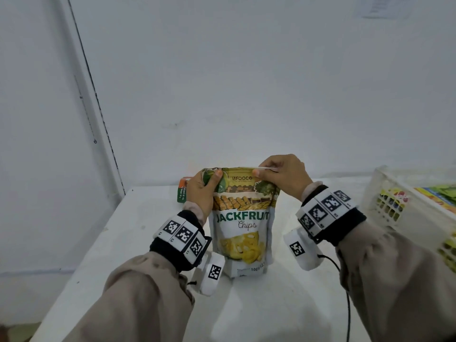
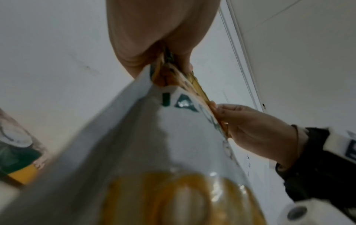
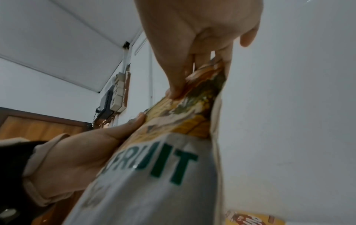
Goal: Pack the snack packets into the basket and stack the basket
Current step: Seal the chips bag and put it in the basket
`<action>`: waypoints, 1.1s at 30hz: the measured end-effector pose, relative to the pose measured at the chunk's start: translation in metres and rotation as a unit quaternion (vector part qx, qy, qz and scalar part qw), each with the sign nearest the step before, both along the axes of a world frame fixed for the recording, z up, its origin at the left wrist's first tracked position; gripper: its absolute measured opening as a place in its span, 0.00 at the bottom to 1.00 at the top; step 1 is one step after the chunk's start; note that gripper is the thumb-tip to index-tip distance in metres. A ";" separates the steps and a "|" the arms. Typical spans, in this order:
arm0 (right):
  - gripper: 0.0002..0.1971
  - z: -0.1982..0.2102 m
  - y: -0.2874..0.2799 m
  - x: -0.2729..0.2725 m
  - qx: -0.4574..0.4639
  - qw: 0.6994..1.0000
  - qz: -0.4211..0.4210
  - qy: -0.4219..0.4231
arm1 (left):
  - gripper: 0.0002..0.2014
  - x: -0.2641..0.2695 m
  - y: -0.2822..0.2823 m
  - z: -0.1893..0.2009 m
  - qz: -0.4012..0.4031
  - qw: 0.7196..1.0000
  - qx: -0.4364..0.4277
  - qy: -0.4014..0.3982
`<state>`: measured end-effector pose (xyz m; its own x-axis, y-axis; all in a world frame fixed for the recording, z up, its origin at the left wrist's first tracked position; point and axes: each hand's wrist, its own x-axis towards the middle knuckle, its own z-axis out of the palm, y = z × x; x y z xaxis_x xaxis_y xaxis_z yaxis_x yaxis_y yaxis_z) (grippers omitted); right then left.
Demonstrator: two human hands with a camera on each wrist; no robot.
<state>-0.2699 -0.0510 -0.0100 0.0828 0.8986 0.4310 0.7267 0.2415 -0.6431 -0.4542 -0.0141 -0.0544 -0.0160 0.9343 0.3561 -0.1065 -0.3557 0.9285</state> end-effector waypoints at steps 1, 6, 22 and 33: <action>0.07 -0.002 0.000 0.003 -0.004 0.998 0.028 0.049 | 0.09 -0.003 0.001 -0.001 0.002 1.000 0.002 0.000; 0.03 -0.005 -0.003 0.001 0.000 0.988 0.051 0.144 | 0.09 -0.006 0.003 -0.001 -0.007 1.000 -0.007 0.008; 0.09 -0.025 0.009 -0.006 -0.081 0.923 0.050 0.373 | 0.05 -0.010 0.005 -0.005 -0.061 0.998 -0.033 -0.009; 0.45 -0.089 0.024 -0.004 -0.351 0.834 0.236 0.353 | 0.08 0.005 0.025 -0.011 -0.052 0.992 -0.100 0.054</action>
